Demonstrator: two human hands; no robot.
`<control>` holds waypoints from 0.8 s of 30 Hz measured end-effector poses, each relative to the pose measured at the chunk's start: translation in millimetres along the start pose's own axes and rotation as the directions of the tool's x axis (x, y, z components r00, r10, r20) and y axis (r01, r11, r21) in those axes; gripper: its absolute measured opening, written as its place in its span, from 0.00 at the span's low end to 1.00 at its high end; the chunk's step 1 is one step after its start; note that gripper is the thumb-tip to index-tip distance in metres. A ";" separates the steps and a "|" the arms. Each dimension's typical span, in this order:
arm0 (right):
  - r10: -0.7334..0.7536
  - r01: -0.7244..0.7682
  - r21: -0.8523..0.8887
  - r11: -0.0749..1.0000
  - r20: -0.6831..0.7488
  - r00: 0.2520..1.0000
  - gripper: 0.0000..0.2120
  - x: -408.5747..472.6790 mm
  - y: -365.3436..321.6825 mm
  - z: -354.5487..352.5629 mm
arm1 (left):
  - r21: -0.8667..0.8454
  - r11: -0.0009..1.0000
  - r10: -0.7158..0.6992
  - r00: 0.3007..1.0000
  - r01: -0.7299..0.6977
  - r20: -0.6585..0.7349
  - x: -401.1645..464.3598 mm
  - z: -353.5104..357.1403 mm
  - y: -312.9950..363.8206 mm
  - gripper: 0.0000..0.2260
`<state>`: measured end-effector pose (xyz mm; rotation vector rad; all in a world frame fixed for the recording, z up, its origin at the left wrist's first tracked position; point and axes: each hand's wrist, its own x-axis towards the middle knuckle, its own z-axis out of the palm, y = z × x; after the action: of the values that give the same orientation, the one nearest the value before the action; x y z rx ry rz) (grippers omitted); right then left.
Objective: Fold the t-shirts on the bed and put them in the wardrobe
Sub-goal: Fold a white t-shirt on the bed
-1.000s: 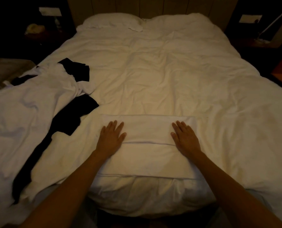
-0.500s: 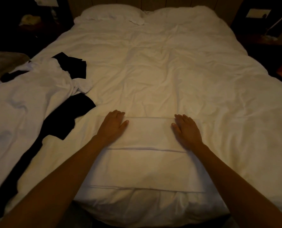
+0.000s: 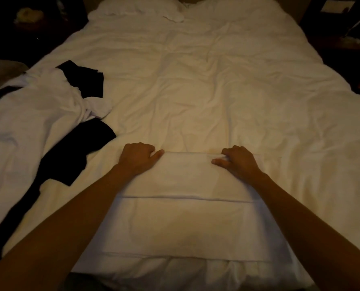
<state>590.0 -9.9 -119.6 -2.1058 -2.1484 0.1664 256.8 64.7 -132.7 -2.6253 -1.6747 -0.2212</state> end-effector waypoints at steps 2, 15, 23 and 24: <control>-0.009 0.008 -0.025 1.000 -0.036 0.999 0.22 4.8 2.3 -5.1 | 0.017 1.000 0.008 0.999 -0.008 -0.051 3.9 -7.1 0.2 0.29; -0.149 0.156 -0.022 0.987 -0.459 0.876 0.26 -14.1 -11.0 -48.2 | -0.013 0.978 0.175 0.849 -0.209 -0.499 -20.3 -60.3 -4.0 0.29; -0.207 0.221 -0.051 0.974 -0.599 0.773 0.19 -98.6 -27.7 -44.6 | 0.153 0.958 0.280 0.684 -0.241 -0.673 -105.2 -66.7 13.1 0.15; -0.222 0.237 -0.056 0.970 -0.599 0.769 0.18 -110.4 -28.4 -39.4 | 0.148 0.958 0.280 0.683 -0.247 -0.674 -117.8 -62.2 15.1 0.14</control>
<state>570.7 -121.3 -77.6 -1.5542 -1.9459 -0.4480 214.8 -53.6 -85.5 -2.2526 -1.0116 -0.9964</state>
